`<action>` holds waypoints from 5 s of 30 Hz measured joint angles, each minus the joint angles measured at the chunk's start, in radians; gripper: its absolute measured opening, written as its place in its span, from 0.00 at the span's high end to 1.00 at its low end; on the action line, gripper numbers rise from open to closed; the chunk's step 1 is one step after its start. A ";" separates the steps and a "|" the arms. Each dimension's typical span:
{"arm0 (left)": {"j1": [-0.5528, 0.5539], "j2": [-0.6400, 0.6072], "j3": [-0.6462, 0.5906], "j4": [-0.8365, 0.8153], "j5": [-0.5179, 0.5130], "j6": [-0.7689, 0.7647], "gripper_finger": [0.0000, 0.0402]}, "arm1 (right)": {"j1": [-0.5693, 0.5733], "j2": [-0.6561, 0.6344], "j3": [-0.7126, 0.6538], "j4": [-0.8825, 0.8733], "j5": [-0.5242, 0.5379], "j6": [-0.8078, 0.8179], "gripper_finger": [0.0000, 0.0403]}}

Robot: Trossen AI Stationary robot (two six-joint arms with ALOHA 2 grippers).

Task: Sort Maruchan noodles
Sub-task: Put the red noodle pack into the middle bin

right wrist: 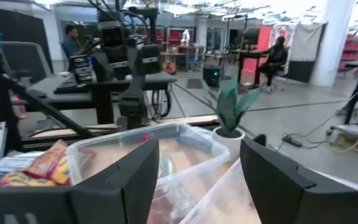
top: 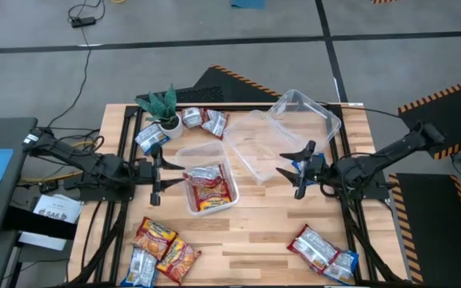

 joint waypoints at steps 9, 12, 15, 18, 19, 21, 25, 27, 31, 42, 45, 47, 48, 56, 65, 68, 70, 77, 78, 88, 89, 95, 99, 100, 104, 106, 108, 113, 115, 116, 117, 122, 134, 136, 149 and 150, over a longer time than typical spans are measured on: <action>0.001 -0.185 -0.101 0.053 -0.066 -0.017 0.64 | 0.038 0.000 -0.001 0.013 -0.003 0.021 0.38; 0.001 -0.219 -0.114 0.052 -0.047 -0.035 0.64 | 0.035 0.000 -0.001 0.007 -0.001 0.021 0.38; 0.001 -0.226 -0.118 0.051 -0.019 -0.045 0.64 | 0.035 0.000 -0.001 0.007 -0.001 0.021 0.38; 0.001 -0.218 -0.119 0.051 0.002 -0.102 0.64 | 0.035 0.000 -0.001 0.007 -0.001 0.021 0.38; 0.001 -0.211 -0.119 0.052 0.021 -0.130 0.64 | 0.035 0.000 -0.001 0.006 -0.001 0.021 0.38; 0.001 -0.198 -0.119 0.066 0.080 -0.180 0.64 | 0.035 0.000 -0.001 0.005 -0.001 0.021 0.38; 0.001 -0.180 -0.106 0.104 0.311 -0.261 0.64 | 0.035 0.000 -0.001 0.003 0.000 0.021 0.38; 0.000 -0.181 -0.074 0.095 0.425 -0.284 0.64 | 0.035 0.000 -0.001 0.003 0.000 0.021 0.38; -0.005 -0.149 0.025 0.000 0.581 -0.438 0.64 | 0.035 0.000 -0.001 0.001 0.000 0.021 0.38; -0.278 0.307 0.427 -0.706 0.524 -0.965 0.64 | 0.035 0.000 -0.001 -0.007 0.001 0.021 0.38; -0.361 0.456 0.544 -0.918 0.502 -1.191 0.64 | 0.035 0.000 -0.001 -0.008 0.001 0.020 0.38; -0.414 0.550 0.605 -1.079 0.483 -1.350 0.64 | 0.035 0.000 -0.001 -0.008 0.001 0.020 0.38; -0.437 0.595 0.630 -1.138 0.483 -1.426 0.64 | 0.035 0.000 -0.001 -0.008 0.001 0.020 0.38; -0.579 0.847 0.674 -1.249 0.483 -1.672 0.64 | 0.035 0.001 0.000 -0.016 0.002 -0.060 0.38; -0.607 0.906 0.674 -1.330 0.329 -1.591 0.64 | 0.034 0.001 0.000 -0.014 0.006 -0.078 0.38; -0.608 0.905 0.674 -1.321 0.321 -1.587 0.64 | 0.034 0.001 0.000 -0.014 0.006 -0.079 0.38; -0.609 0.905 0.660 -1.298 0.321 -1.588 0.64 | 0.034 0.001 0.000 -0.013 0.006 -0.080 0.38; -0.611 0.905 0.598 -1.234 0.367 -1.604 0.64 | 0.035 0.001 0.000 -0.013 0.006 -0.077 0.38; -0.611 0.905 0.598 -1.232 0.366 -1.603 0.64 | 0.034 0.001 0.000 -0.013 0.006 -0.077 0.38; -0.611 0.905 0.551 -1.222 0.406 -1.596 0.64 | 0.035 0.001 0.000 -0.013 0.006 -0.077 0.38; -0.611 0.905 0.537 -1.209 0.413 -1.601 0.64 | 0.034 0.001 0.000 -0.014 0.006 -0.077 0.38; -0.611 0.905 0.489 -1.143 0.446 -1.599 0.64 | 0.034 0.001 0.000 -0.014 0.006 -0.077 0.38; -0.611 0.905 0.467 -1.140 0.452 -1.603 0.64 | 0.034 0.001 0.000 -0.013 0.006 -0.077 0.38; -0.611 0.905 0.464 -1.140 0.452 -1.602 0.65 | 0.034 0.001 0.000 -0.013 0.006 -0.077 0.38; -0.604 0.905 0.462 -1.139 0.454 -1.576 0.72 | 0.034 0.001 0.000 -0.013 0.006 -0.077 0.38; -0.598 0.905 0.462 -1.140 0.454 -1.556 0.80 | 0.034 0.001 0.000 -0.013 0.006 -0.077 0.38; -0.589 0.905 0.462 -1.139 0.457 -1.531 0.91 | 0.034 0.001 0.000 -0.012 0.006 -0.077 0.38; -0.562 0.904 0.463 -1.139 0.457 -1.470 0.99 | 0.034 0.001 0.000 -0.012 0.006 -0.077 0.38; -0.553 0.899 0.468 -1.142 0.456 -1.444 1.00 | 0.034 0.001 0.000 -0.012 0.006 -0.077 0.38; -0.550 0.893 0.474 -1.142 0.454 -1.435 1.00 | 0.034 0.001 0.000 -0.012 0.006 -0.077 0.38; -0.546 0.883 0.480 -1.142 0.450 -1.428 1.00 | 0.034 0.001 0.000 -0.012 0.006 -0.077 0.38; -0.544 0.799 0.504 -1.146 0.384 -1.425 1.00 | 0.034 0.001 0.000 -0.012 0.006 -0.077 0.38; -0.544 0.602 0.508 -1.152 0.222 -1.429 1.00 | 0.034 0.001 0.000 -0.012 0.005 -0.077 0.38; -0.544 0.595 0.508 -1.155 0.220 -1.436 1.00 | 0.034 0.001 0.000 -0.012 0.005 -0.077 0.38; -0.544 0.596 0.508 -1.148 0.277 -1.556 0.97 | 0.034 0.001 0.000 -0.013 0.005 -0.077 0.38; -0.544 0.597 0.505 -1.137 0.283 -1.566 0.95 | 0.034 0.001 0.000 -0.013 0.005 -0.077 0.38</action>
